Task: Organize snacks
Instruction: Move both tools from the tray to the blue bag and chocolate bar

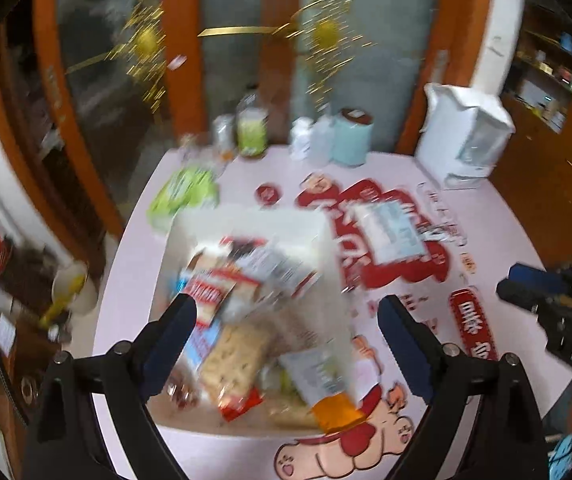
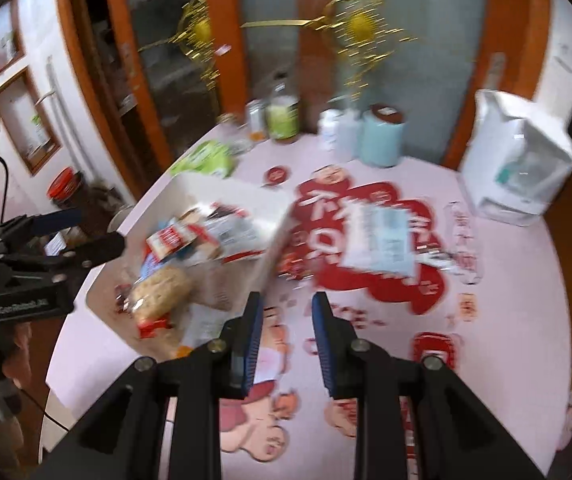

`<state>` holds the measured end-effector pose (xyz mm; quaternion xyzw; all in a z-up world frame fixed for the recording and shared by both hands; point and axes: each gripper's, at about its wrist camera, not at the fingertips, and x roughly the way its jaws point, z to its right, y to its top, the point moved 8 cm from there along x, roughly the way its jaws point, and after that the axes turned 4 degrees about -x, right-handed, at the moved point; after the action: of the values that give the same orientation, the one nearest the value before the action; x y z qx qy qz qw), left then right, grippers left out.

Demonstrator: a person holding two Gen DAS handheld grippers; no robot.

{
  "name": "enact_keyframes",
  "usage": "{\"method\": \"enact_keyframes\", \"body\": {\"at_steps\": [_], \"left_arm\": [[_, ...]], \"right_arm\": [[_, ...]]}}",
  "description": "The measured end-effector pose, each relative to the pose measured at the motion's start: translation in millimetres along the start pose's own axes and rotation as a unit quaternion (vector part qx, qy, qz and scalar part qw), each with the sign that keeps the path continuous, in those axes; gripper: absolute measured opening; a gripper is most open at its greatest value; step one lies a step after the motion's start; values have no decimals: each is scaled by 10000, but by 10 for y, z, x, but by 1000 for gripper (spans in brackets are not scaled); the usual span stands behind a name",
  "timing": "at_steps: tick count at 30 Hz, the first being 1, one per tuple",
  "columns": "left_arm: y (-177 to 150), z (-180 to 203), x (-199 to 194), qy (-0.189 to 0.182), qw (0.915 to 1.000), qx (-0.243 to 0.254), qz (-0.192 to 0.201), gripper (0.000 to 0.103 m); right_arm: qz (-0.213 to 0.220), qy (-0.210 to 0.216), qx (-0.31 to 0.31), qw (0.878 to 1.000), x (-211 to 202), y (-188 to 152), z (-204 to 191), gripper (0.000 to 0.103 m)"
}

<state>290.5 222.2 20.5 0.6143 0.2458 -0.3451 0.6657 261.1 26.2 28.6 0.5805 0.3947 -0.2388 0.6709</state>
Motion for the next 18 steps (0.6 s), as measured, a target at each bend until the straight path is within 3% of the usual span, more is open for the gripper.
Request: {"method": "enact_keyframes", "body": {"at_steps": [9,12,14,18], "left_arm": [[747,830,-231,-434,9965,666,262,93],[1011,1118,-211,-561,9960,639,258,93],[1204,1323,-121,-535,9962,633,253,101],[1467,1696,268,-330,9976,598,102,103]], "right_arm": [[394,-738,189,9963,-721,526,1021,26],[475,-906,225,9945,-821,723,1315,46],[510,-1051,214,9929,-815,870,1545,61],[302,-1128,165,9930,-559,1059,1986,61]]}}
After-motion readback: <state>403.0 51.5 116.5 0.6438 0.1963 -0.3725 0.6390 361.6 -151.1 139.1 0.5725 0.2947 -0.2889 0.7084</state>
